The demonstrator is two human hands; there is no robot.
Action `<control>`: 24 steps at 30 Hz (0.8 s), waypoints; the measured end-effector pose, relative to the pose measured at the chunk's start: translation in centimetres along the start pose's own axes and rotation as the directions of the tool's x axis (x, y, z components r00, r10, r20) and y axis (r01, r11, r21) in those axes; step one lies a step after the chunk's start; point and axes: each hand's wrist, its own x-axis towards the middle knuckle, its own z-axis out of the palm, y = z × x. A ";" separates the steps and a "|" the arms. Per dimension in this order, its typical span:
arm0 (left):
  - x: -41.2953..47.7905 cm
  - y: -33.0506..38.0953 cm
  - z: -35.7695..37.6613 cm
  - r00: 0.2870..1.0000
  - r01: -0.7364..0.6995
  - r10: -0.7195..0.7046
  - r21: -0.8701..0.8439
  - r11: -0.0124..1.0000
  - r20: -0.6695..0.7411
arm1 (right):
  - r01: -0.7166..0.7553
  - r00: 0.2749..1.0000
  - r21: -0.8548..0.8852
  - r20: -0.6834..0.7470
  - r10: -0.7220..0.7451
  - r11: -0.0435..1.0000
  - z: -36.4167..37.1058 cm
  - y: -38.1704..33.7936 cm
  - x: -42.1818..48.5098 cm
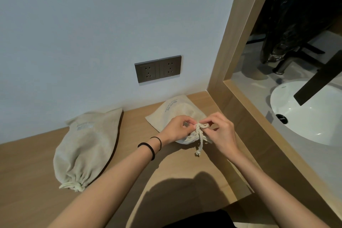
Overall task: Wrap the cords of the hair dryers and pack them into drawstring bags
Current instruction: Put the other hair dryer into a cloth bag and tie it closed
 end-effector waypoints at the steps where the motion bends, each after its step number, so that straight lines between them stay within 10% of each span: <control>1: -0.1 0.0 0.0 1.000 -0.011 0.011 0.047 0.999 -0.012 | 0.014 1.000 0.013 0.006 -0.014 1.000 -0.2 0.0 0.0; 10: -1.8 -0.7 -2.3 0.978 -0.093 0.192 0.651 0.754 -0.083 | -0.406 0.911 0.227 0.174 0.373 0.885 -1.0 0.9 -1.7; 14: -2.1 -0.7 -1.6 0.986 0.167 -0.166 -0.005 0.986 0.009 | -0.518 0.850 0.296 0.282 0.445 0.802 -0.6 0.6 -1.4; 18: -2.2 0.0 -1.8 0.923 0.377 -0.292 -0.436 0.817 0.251 | -0.637 0.768 0.393 0.391 0.507 0.663 0.1 -0.6 -1.0; 22: -2.5 1.1 -1.4 0.902 0.412 -0.338 -0.770 0.487 0.269 | -0.784 0.592 0.579 0.589 0.550 0.225 0.3 -1.0 -0.4; 24: -2.8 1.2 -1.0 0.910 0.401 -0.336 -0.727 0.557 0.244 | -0.822 0.545 0.533 0.635 0.547 0.200 0.3 -0.8 -0.1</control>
